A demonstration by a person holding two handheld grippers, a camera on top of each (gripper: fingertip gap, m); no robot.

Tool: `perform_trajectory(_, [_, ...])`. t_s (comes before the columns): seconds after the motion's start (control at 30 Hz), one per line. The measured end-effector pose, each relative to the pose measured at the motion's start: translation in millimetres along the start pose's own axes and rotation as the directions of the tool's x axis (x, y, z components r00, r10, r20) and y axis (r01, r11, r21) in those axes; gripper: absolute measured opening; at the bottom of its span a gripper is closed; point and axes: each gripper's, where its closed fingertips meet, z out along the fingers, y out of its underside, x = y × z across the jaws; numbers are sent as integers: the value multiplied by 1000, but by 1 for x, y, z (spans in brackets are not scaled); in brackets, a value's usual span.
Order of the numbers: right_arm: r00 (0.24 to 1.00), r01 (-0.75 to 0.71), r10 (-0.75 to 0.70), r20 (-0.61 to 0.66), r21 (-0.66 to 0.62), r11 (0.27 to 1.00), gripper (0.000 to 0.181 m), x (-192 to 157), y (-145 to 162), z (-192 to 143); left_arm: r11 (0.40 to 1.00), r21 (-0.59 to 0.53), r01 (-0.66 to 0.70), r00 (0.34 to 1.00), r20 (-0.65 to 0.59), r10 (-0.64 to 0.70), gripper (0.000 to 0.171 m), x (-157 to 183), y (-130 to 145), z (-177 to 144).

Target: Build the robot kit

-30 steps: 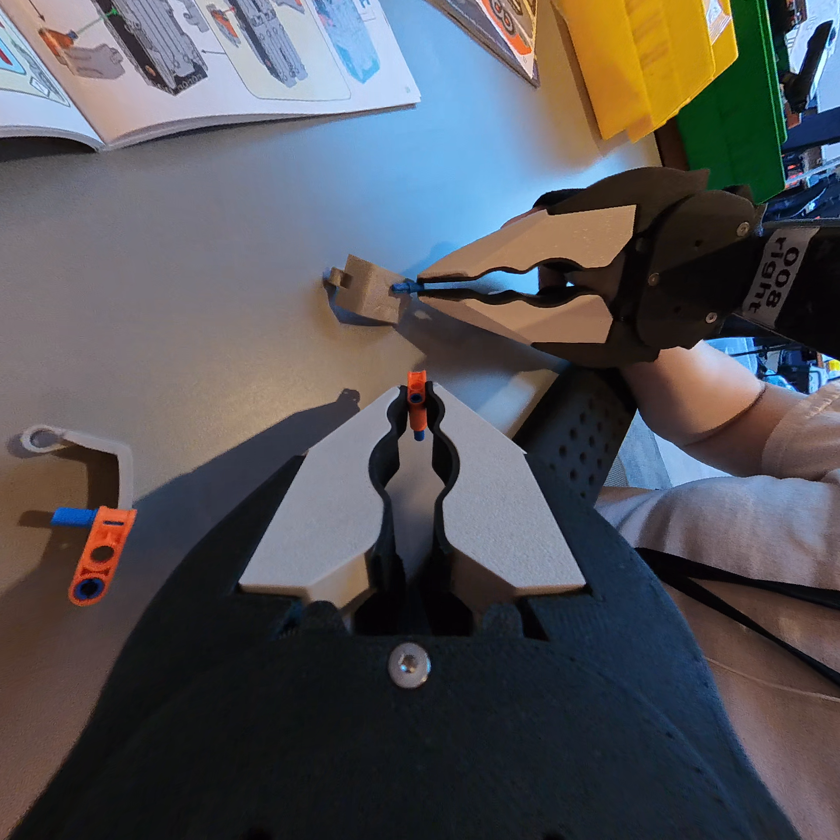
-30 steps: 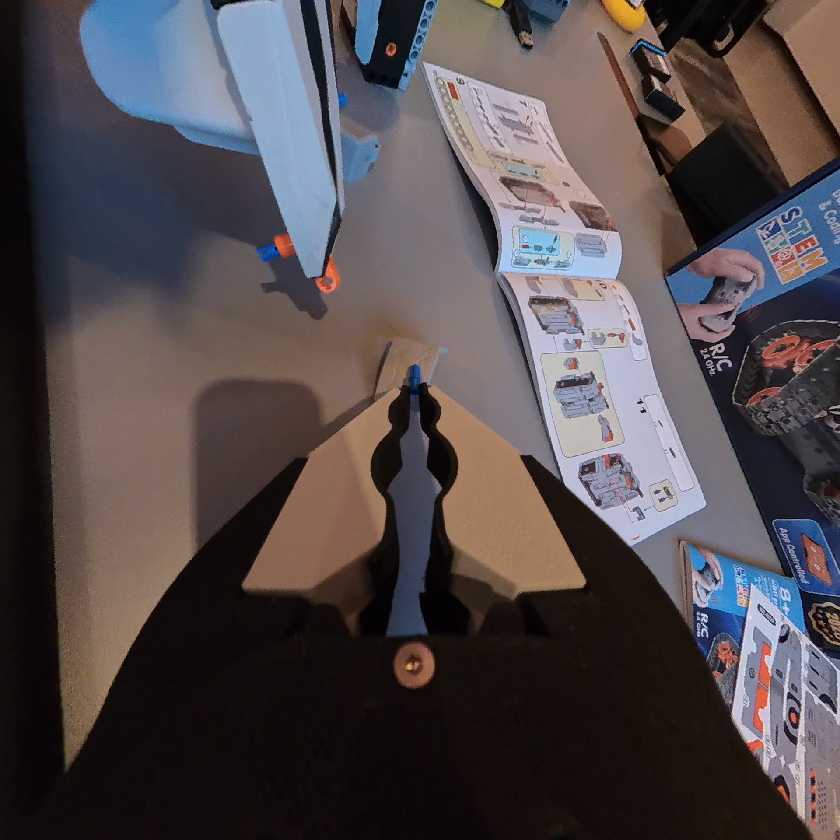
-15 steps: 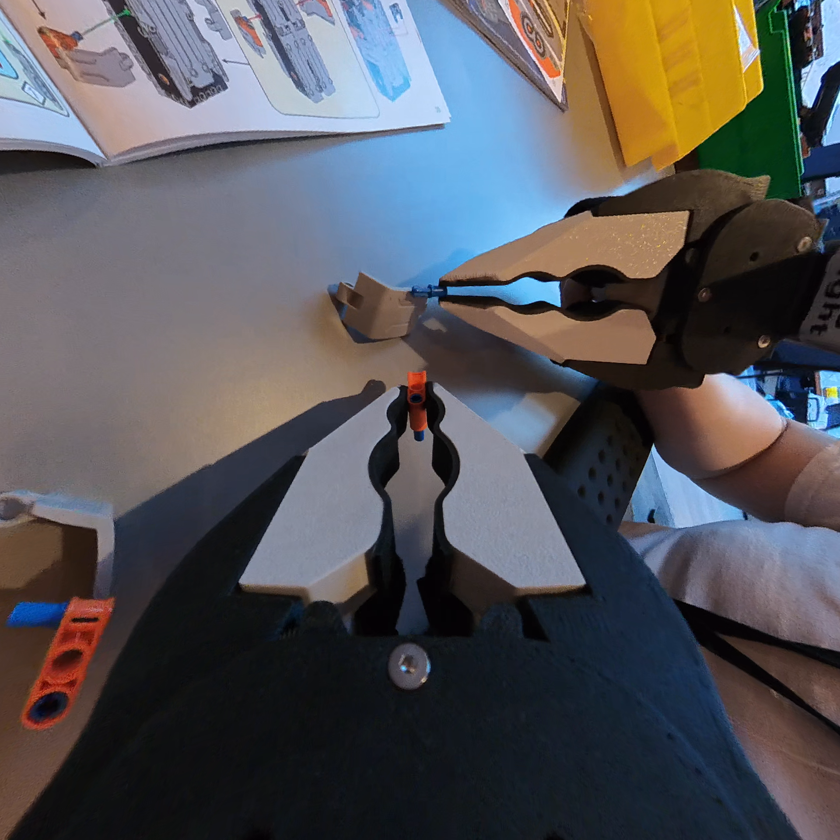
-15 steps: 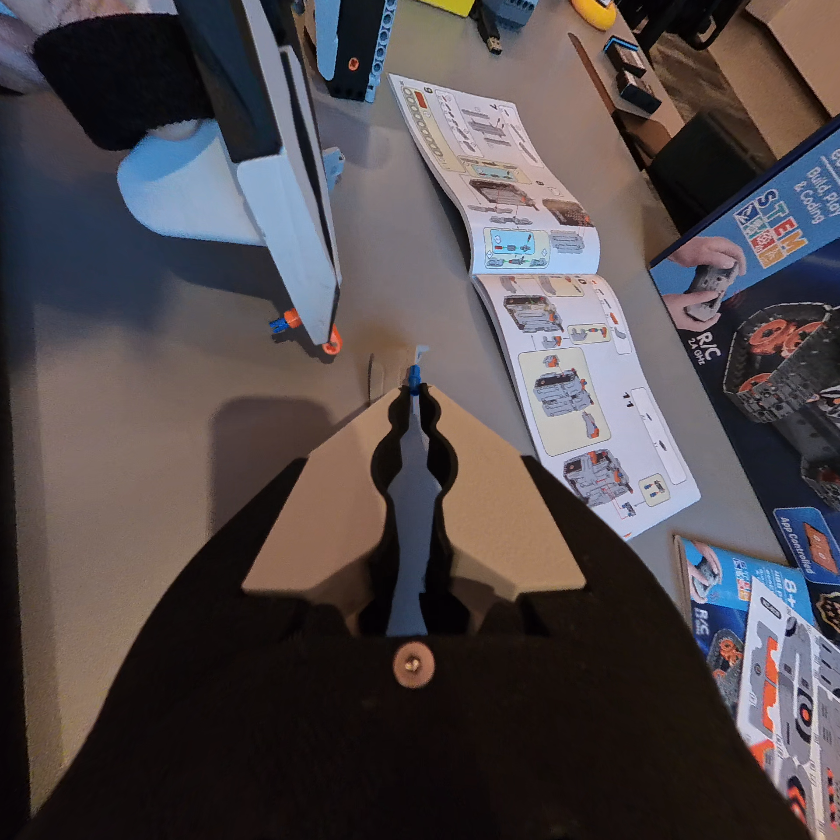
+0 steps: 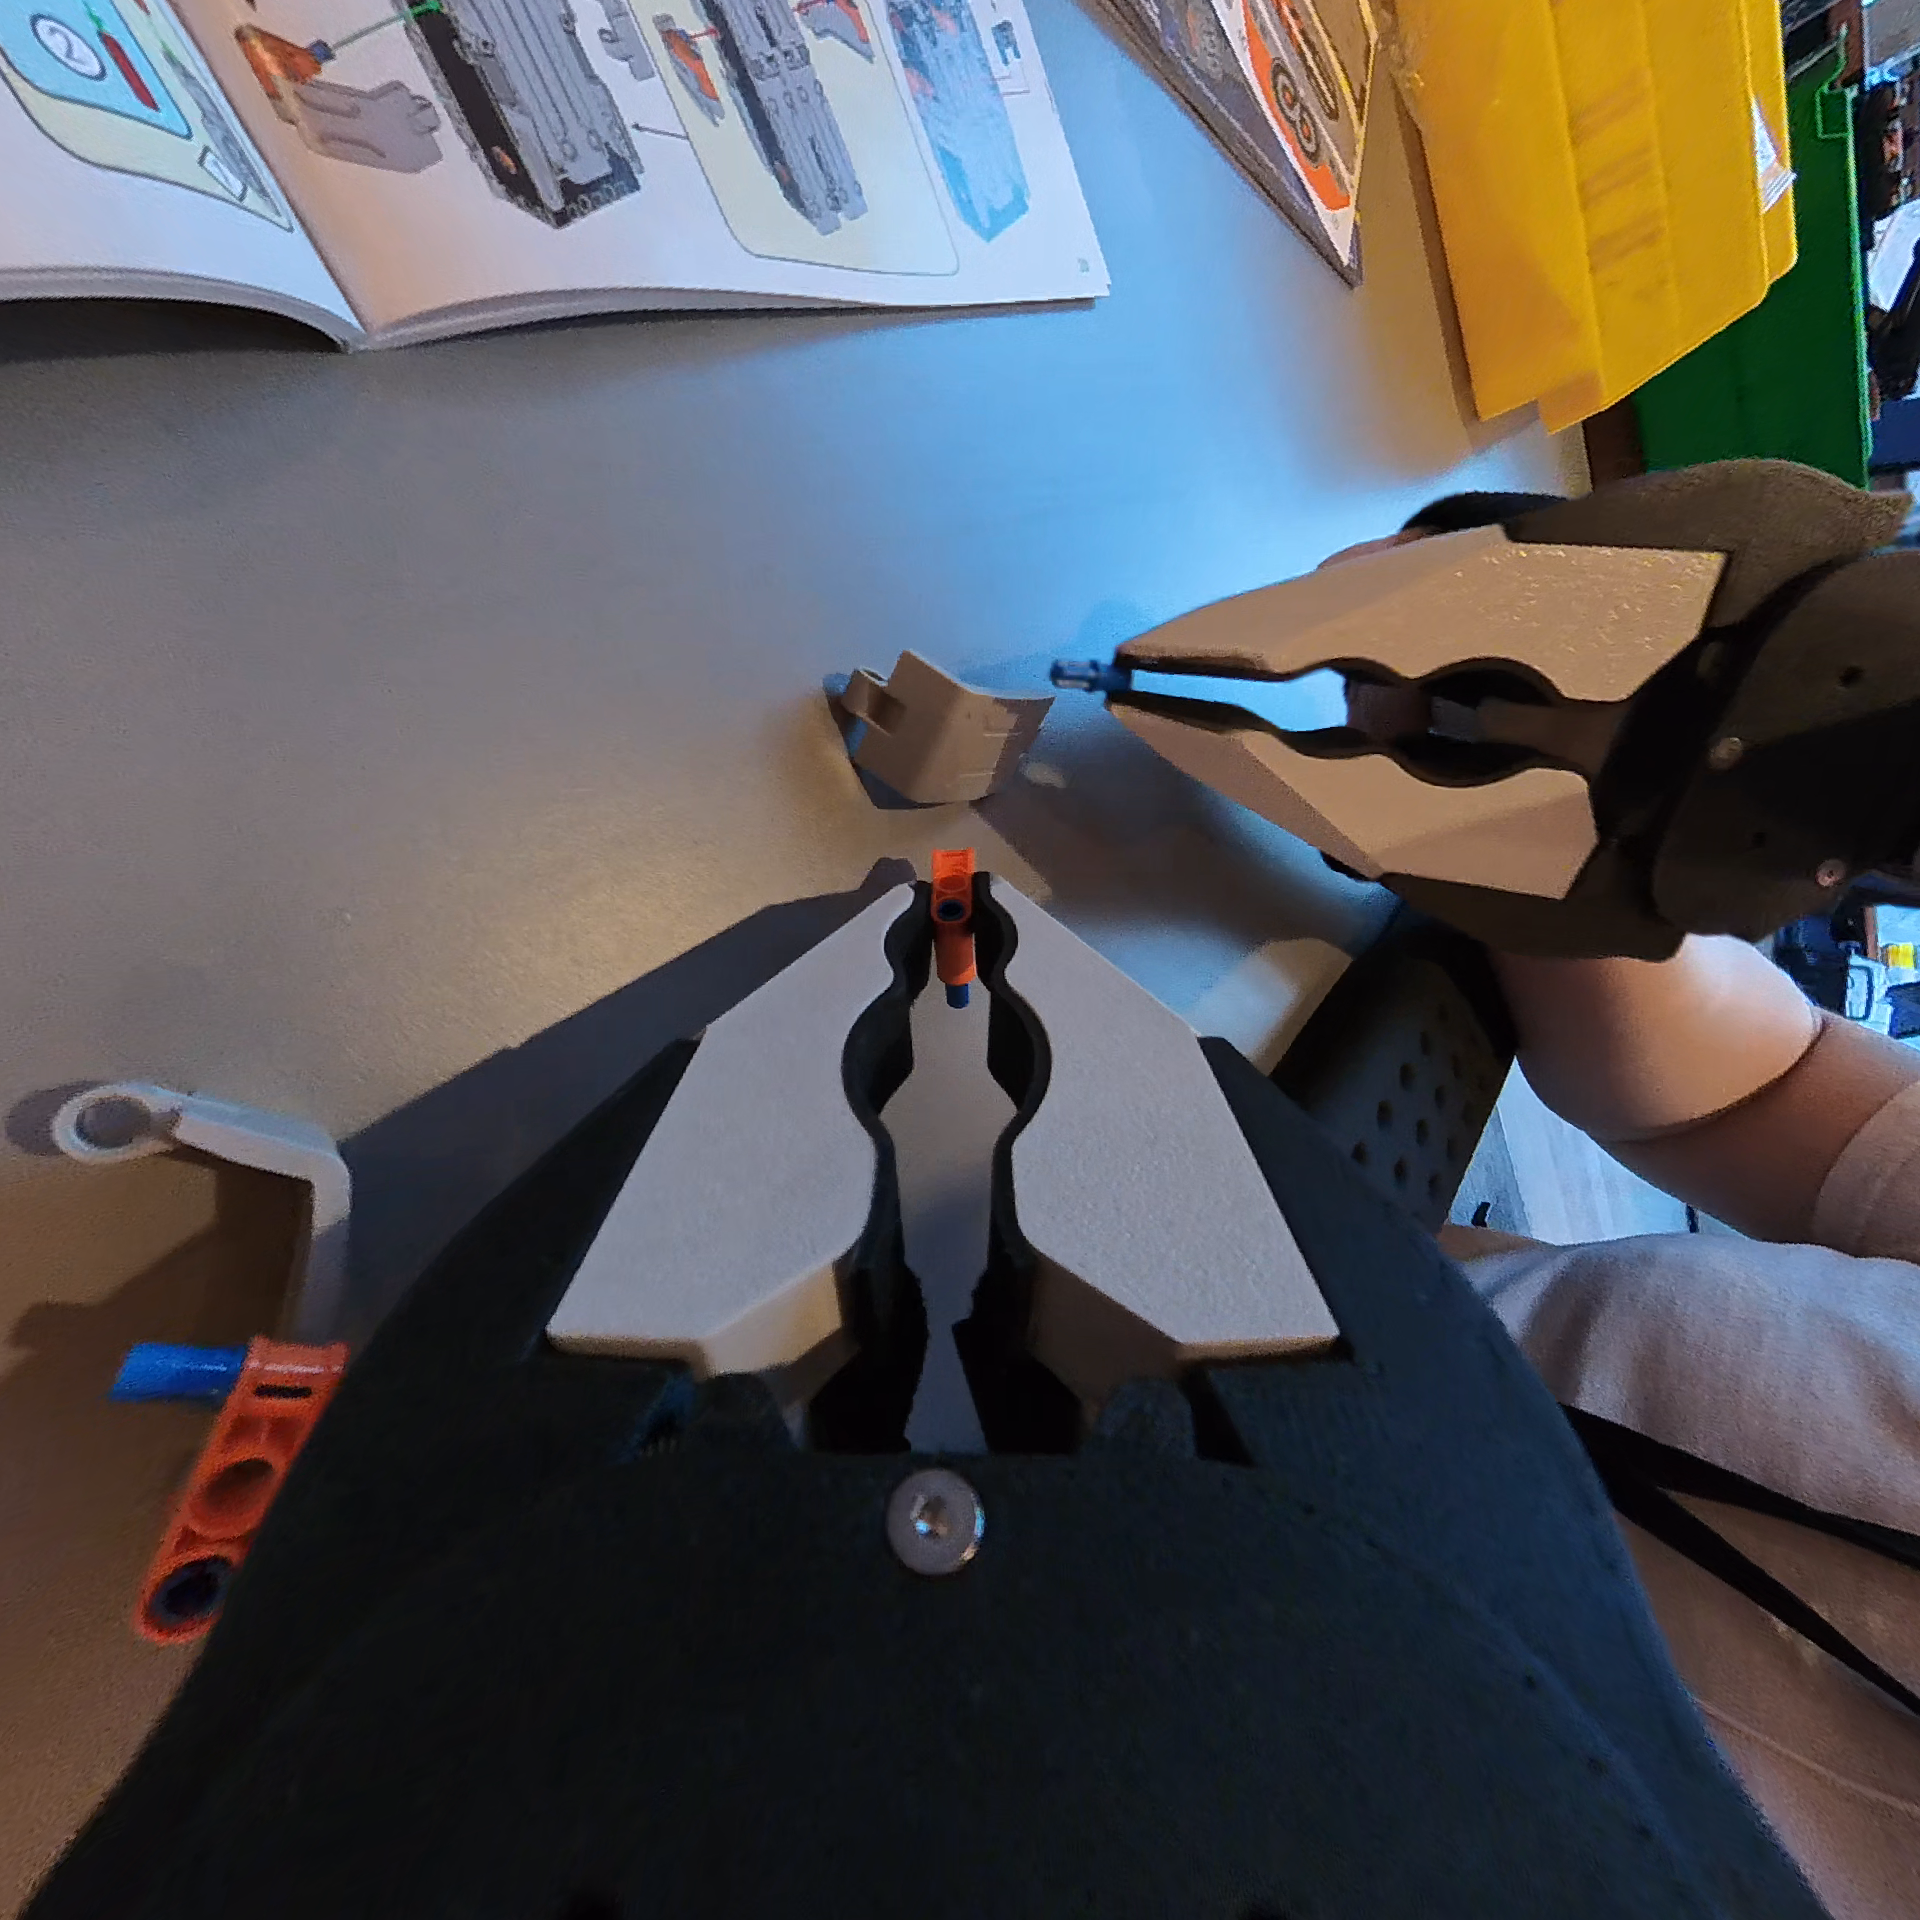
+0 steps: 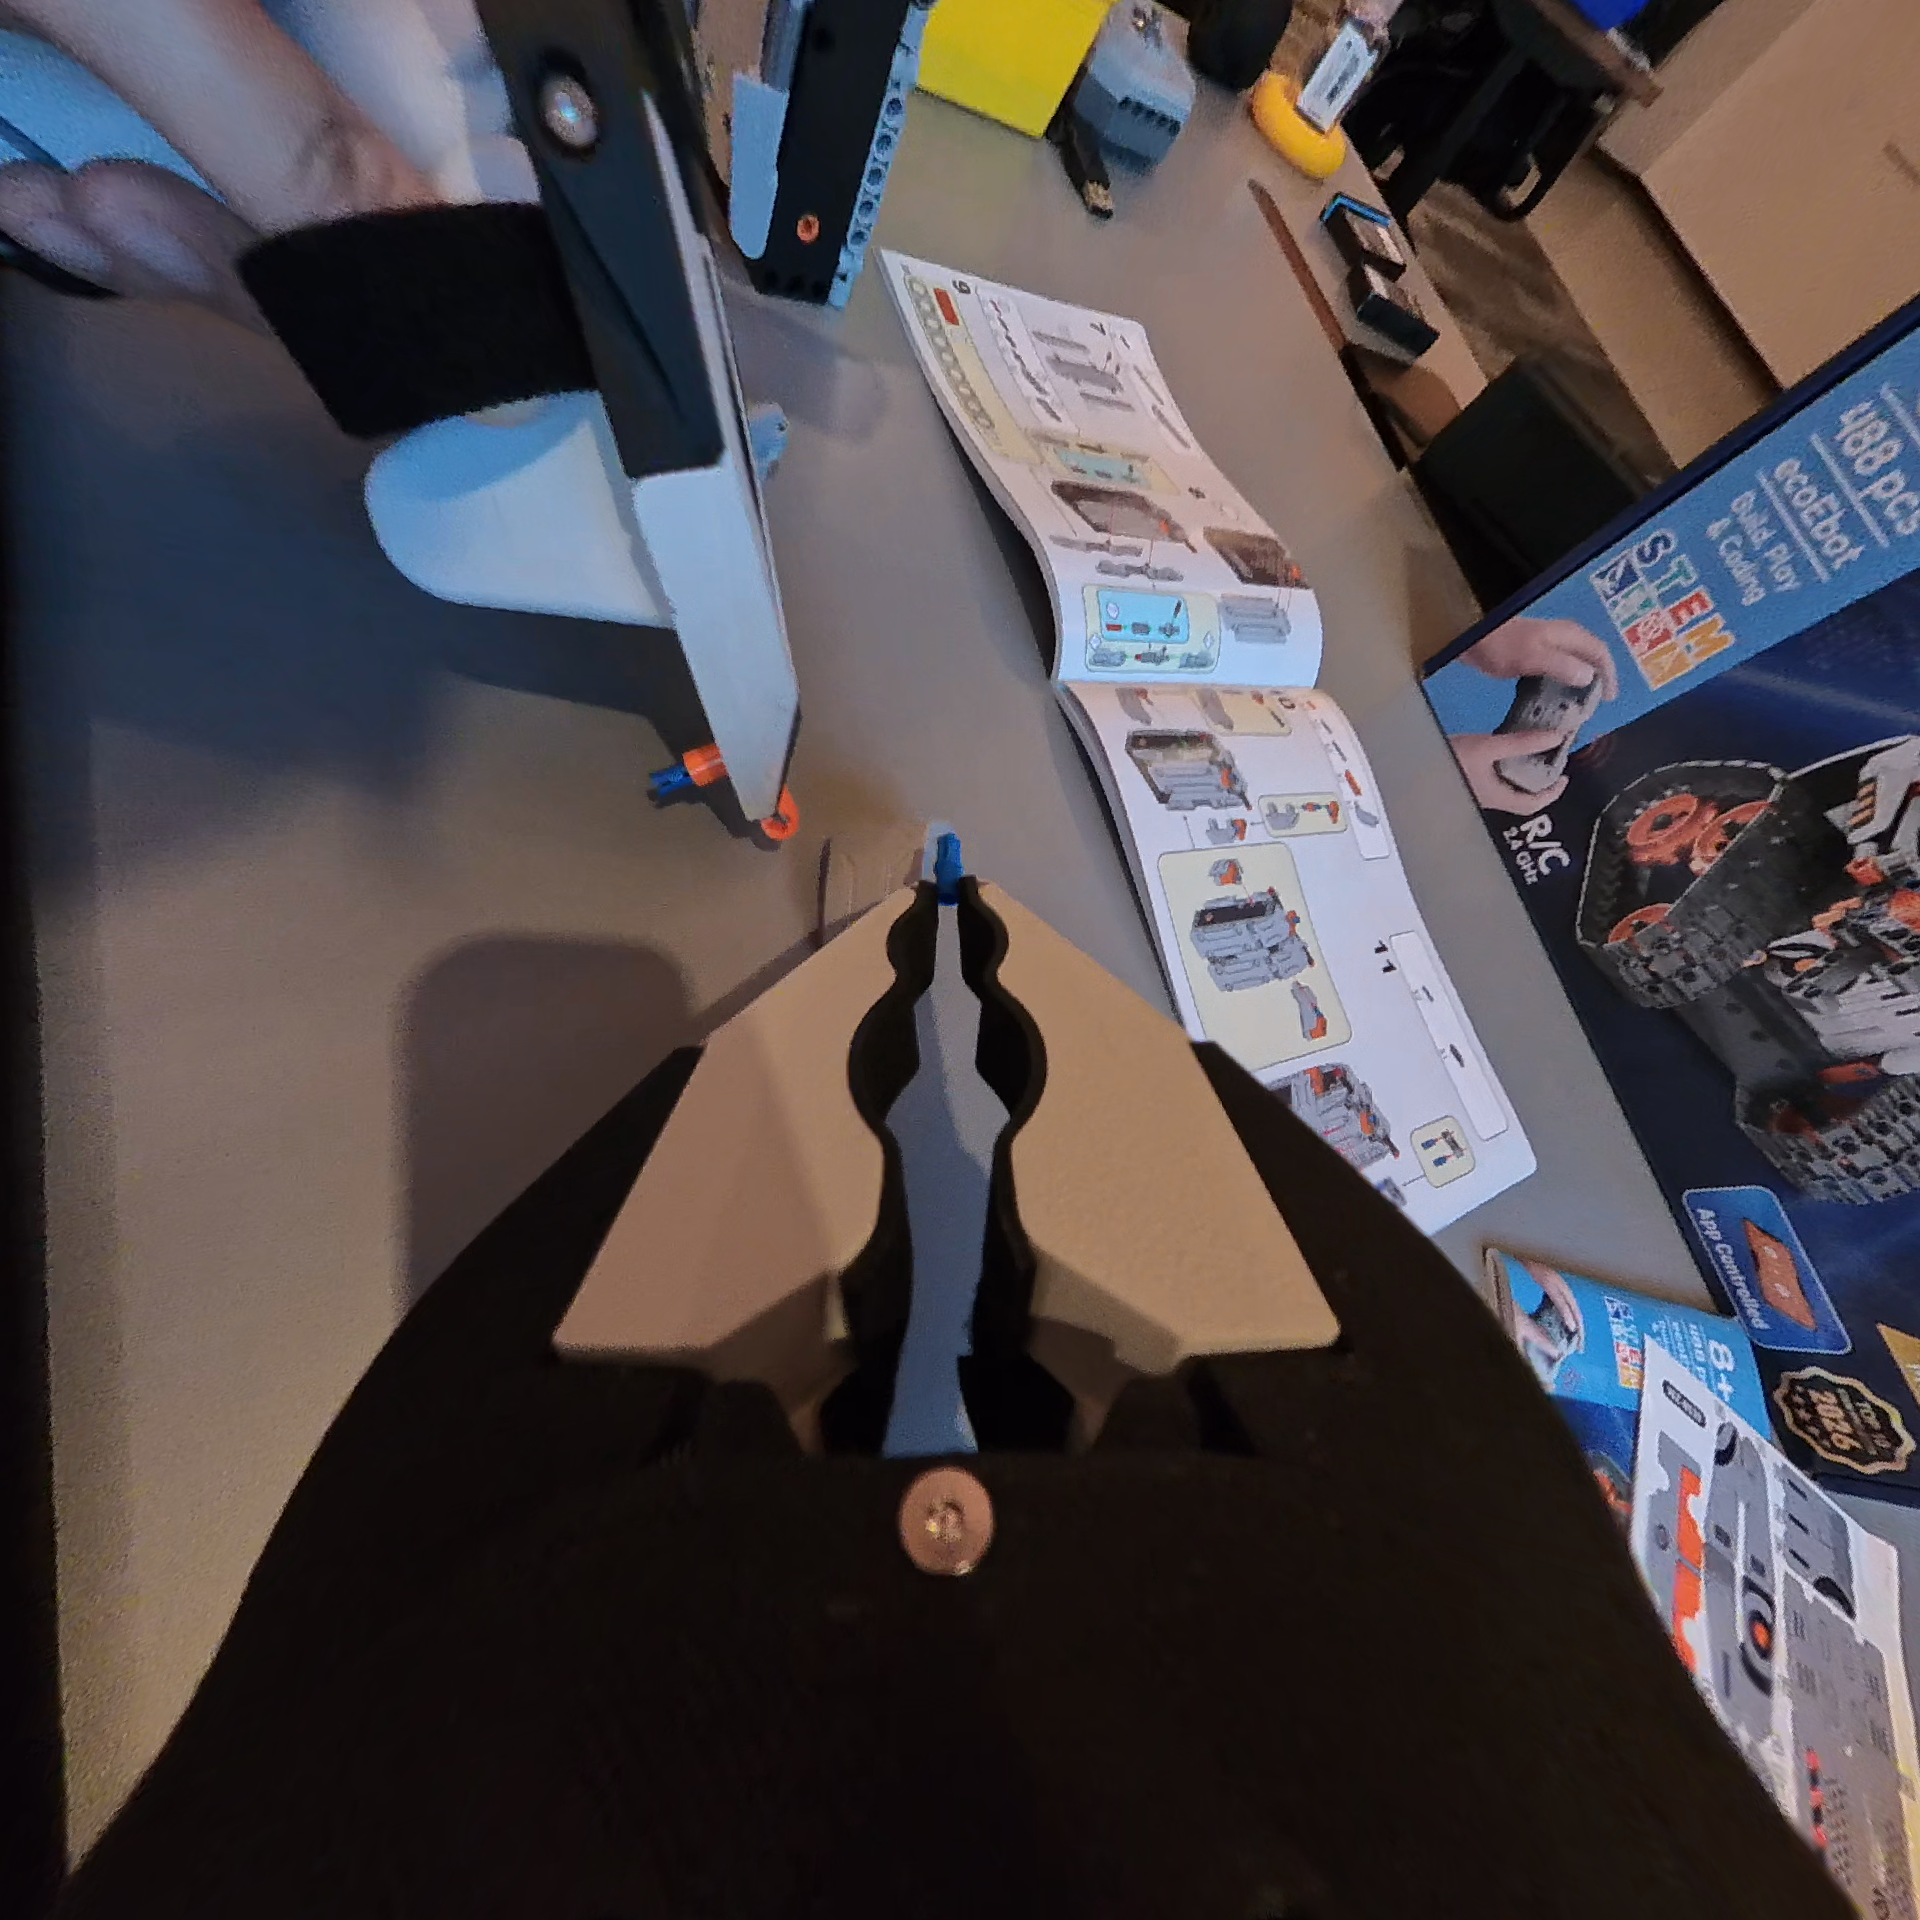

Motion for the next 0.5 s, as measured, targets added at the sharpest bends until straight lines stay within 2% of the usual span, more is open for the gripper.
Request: perform_trajectory(0.5, [999, 40, -40, 9, -70, 997, 3, -6, 13, 11, 1000, -5, 26, 1000, -10, -26, 6, -2, 1, 8])
